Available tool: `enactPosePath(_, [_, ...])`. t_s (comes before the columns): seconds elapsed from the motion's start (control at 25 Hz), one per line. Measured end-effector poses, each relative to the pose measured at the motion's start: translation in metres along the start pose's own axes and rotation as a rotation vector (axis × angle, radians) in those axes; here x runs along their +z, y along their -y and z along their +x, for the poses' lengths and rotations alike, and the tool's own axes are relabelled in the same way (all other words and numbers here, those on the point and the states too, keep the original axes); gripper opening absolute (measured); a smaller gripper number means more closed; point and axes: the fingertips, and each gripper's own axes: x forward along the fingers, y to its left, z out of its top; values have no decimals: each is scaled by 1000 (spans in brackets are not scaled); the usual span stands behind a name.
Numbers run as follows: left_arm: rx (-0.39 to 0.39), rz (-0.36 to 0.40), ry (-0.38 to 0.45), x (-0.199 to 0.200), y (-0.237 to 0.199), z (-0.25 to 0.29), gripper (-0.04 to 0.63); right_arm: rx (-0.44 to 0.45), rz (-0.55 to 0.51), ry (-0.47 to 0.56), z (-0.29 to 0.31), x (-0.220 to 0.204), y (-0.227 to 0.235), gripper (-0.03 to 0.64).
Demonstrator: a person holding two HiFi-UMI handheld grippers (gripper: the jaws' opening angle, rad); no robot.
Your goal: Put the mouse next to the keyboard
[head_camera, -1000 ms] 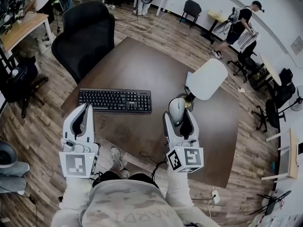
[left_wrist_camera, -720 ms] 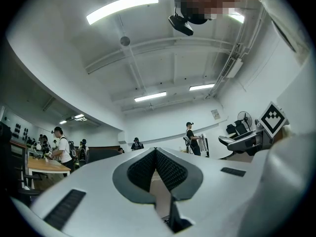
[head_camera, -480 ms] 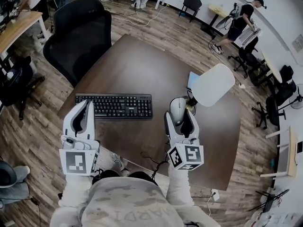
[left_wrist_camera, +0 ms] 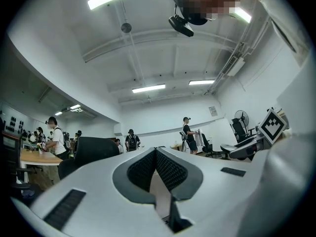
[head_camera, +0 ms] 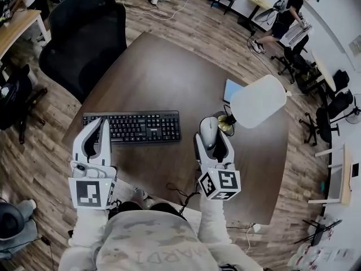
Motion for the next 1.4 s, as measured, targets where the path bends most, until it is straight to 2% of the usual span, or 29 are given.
enactPosePath(0.44, [-15, -22, -40, -24, -6, 23, 5, -36, 59, -126, 32, -48, 22, 305])
enactPosePath(1.4, [-16, -56, -95, -59, -25, 57, 5, -106, 84, -404, 86, -154, 58, 305])
